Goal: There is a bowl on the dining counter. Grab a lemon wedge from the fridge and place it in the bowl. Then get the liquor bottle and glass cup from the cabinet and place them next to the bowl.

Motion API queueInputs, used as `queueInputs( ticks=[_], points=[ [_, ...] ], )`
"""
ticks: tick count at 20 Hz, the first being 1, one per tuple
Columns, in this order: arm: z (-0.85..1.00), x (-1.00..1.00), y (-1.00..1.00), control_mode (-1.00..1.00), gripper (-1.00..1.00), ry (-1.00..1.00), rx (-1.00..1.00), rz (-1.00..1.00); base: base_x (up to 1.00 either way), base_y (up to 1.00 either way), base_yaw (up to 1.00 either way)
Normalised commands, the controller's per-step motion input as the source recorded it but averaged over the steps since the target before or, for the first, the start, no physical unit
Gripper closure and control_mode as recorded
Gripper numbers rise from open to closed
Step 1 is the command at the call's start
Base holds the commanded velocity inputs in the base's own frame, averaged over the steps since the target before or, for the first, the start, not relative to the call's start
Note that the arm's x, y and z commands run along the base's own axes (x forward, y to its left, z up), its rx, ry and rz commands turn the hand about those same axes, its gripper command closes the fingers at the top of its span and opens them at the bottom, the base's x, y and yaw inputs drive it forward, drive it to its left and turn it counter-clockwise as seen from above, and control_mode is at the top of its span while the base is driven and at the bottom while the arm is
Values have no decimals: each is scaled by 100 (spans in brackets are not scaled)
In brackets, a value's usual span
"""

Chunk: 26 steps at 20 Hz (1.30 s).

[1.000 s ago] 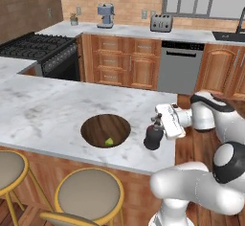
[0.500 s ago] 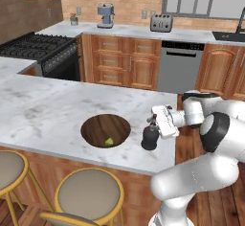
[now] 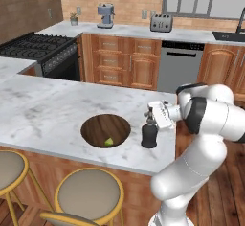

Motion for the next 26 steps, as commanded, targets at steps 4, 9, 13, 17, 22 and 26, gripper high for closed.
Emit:
queueInputs(
  ticks=[4, 9, 13, 17, 22, 26],
  points=[
    [-29, 3, 17, -100, 100, 0, 0, 6, 0, 0, 0],
    [-31, -6, 30, -100, 100, 0, -1, 7, 0, 0, 0],
    [-22, -12, 27, -100, 100, 0, -1, 1, 0, 0, 0],
    [-27, -26, 11, -100, 100, -9, 0, 0, 0, 0, 0],
    [-29, -56, 4, -100, 100, -27, 0, 0, 0, 0, 0],
    [-17, -23, 1, -100, 100, -12, 0, 0, 0, 0, 0]
  ],
)
